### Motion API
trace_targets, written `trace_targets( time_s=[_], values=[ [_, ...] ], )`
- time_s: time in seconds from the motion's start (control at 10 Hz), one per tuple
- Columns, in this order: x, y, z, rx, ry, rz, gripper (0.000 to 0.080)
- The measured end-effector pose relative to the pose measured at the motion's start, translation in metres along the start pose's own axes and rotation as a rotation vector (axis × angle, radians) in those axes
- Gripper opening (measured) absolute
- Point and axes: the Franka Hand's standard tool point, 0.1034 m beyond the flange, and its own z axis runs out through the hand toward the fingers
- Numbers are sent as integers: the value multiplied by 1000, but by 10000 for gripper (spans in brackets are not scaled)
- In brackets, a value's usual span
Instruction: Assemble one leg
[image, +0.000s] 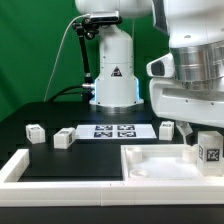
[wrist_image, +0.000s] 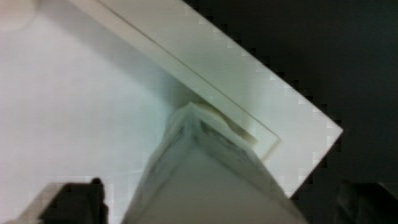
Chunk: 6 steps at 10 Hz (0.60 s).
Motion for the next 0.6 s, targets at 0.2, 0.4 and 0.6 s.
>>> trace_targets(
  time_s=[0.2,0.4,0.6],
  values=[
    [-3,-3,0,-30,23,-205,649],
    [-2,-1,1,-61,34,-458,649],
    [2,3,2,-72,27,-660,649]
  ],
)
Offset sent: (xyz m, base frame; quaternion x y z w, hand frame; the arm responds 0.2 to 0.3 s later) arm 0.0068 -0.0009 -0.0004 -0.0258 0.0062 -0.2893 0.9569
